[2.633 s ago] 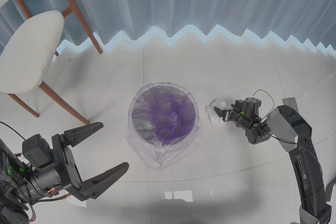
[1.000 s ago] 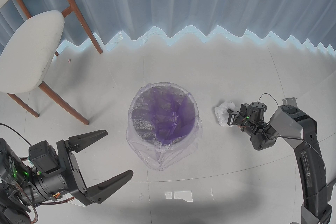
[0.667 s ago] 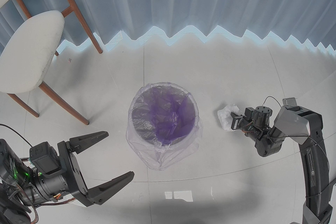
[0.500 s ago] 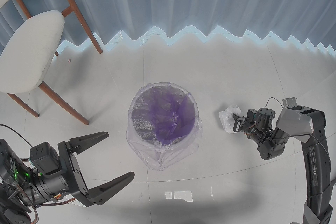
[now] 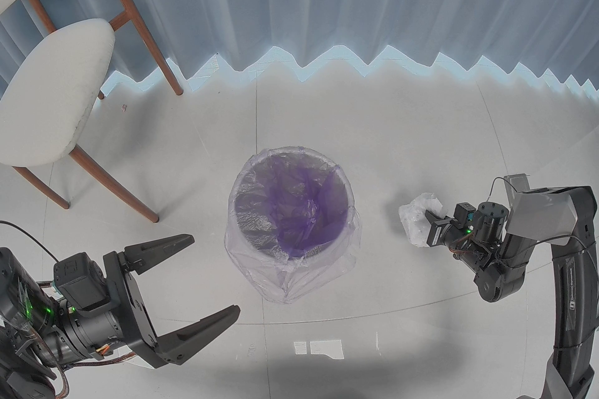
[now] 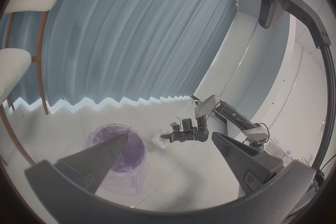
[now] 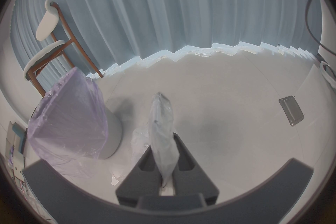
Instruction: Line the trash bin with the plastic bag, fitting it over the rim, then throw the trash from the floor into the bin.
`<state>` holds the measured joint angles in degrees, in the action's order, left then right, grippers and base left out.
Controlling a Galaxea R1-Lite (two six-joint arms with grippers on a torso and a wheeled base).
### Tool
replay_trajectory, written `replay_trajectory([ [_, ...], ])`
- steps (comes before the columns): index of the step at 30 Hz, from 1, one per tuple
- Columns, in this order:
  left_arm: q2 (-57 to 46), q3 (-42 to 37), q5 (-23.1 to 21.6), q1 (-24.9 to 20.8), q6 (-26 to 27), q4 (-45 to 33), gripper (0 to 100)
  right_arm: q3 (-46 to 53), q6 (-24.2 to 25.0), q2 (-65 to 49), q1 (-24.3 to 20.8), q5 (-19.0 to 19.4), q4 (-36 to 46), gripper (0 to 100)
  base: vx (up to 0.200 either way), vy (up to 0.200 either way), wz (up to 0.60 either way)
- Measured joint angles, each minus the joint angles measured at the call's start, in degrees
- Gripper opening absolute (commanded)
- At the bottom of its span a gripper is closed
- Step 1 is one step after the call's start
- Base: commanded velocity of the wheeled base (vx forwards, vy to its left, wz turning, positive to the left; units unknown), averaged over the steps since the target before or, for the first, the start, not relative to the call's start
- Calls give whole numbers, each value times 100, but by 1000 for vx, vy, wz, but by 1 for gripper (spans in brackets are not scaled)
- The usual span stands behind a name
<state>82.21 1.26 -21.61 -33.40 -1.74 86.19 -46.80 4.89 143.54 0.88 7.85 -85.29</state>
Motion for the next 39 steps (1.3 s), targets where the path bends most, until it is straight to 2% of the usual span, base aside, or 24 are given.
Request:
replay_trajectory([
  [6,0,6,0,0,-2,0,100,753,9,-308,-17,2,-354,0,0,0,0],
  [20,-13,15,5,0,0,0,100,2352,195,-1574,-88,51,-372,0,0,0,0],
  [39,-35,-2,0,0,0,0,100,3941,389,-3329,-154,227,-367,0,0,0,0],
])
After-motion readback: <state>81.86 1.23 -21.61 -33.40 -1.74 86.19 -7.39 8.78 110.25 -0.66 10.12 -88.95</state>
